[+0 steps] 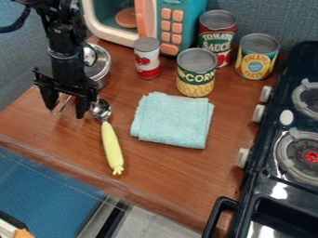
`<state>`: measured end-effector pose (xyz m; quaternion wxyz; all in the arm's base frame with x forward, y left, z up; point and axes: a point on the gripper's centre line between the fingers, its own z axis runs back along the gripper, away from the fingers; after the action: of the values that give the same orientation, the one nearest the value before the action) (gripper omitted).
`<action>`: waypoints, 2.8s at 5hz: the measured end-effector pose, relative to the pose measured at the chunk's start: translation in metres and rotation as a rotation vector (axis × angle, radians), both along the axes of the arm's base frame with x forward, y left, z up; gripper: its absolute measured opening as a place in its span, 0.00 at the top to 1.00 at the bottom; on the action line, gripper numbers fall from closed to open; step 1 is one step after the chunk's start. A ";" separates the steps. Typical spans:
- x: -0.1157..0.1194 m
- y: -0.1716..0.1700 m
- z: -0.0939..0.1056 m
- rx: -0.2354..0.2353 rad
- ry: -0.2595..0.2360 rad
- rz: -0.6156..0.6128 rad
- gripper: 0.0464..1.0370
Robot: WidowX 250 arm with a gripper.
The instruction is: Rotate the pot 45 degrees
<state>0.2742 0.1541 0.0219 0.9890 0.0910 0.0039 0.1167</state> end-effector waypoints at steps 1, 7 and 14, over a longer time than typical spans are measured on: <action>0.000 -0.001 0.000 -0.004 0.002 -0.001 0.55; -0.015 -0.015 0.019 -0.056 0.010 -0.022 0.71; -0.045 0.005 0.002 0.034 0.098 0.003 0.71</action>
<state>0.2288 0.1589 0.0236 0.9857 0.1135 0.0507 0.1134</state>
